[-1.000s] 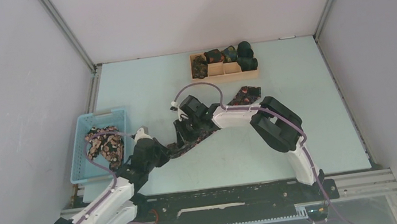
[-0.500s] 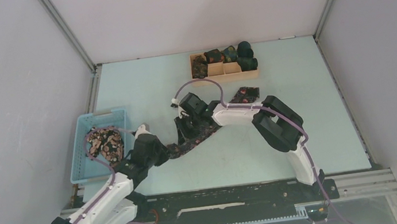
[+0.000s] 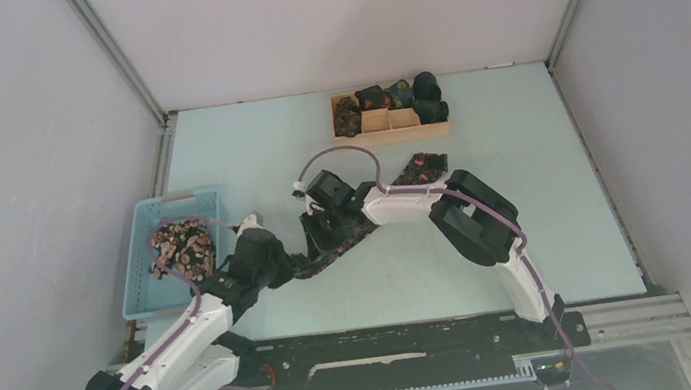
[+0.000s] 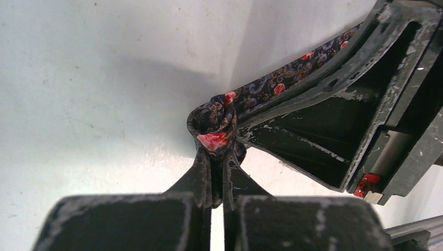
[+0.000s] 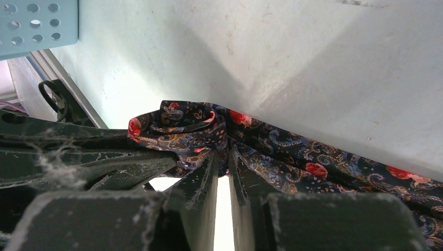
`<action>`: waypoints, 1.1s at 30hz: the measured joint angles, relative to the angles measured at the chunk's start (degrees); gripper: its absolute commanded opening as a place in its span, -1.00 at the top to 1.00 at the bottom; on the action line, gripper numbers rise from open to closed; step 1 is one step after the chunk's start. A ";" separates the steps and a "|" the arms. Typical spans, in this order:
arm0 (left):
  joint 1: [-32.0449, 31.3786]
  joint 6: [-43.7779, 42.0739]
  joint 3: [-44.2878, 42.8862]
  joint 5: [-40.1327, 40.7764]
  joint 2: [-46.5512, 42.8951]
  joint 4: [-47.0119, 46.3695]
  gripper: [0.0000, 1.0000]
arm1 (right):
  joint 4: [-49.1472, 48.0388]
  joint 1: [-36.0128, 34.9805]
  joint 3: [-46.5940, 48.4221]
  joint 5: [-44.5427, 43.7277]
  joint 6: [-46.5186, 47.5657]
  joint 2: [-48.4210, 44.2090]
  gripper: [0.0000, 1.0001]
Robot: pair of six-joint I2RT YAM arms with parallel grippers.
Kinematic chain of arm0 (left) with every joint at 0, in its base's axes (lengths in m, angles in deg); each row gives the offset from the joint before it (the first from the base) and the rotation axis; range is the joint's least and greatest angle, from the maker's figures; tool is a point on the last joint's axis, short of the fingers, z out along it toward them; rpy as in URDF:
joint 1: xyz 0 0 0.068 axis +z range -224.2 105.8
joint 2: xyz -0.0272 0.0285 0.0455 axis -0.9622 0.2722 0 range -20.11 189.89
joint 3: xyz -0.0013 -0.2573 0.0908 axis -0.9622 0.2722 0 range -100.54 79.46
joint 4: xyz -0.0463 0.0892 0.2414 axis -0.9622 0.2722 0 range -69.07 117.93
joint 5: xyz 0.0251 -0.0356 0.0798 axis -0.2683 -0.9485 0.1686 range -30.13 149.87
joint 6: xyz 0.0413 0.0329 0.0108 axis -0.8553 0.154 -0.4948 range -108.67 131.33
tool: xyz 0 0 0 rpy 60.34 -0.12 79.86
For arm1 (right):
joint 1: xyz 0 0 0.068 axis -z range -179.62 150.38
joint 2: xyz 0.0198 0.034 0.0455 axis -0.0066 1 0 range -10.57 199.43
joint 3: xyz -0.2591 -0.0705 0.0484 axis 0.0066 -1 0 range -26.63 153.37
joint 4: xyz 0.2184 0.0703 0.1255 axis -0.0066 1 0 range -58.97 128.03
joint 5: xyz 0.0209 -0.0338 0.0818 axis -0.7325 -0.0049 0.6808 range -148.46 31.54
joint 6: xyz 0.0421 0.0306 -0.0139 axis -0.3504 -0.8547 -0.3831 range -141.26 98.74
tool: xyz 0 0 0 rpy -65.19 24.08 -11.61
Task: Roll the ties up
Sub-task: Roll the tie at the center of the board.
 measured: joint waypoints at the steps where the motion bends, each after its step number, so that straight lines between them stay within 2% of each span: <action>1: -0.07 -0.22 -0.44 -0.07 0.31 0.42 1.00 | 0.00 -0.07 0.02 0.02 0.00 0.00 0.68; 25: -2.86 -5.49 -11.47 -1.14 9.25 13.18 1.00 | -0.31 -2.84 -0.13 0.42 -2.82 0.00 0.70; 33: -5.70 -5.84 -15.67 0.39 15.50 15.56 1.00 | -2.58 -2.78 -2.23 0.90 -3.96 -0.02 0.71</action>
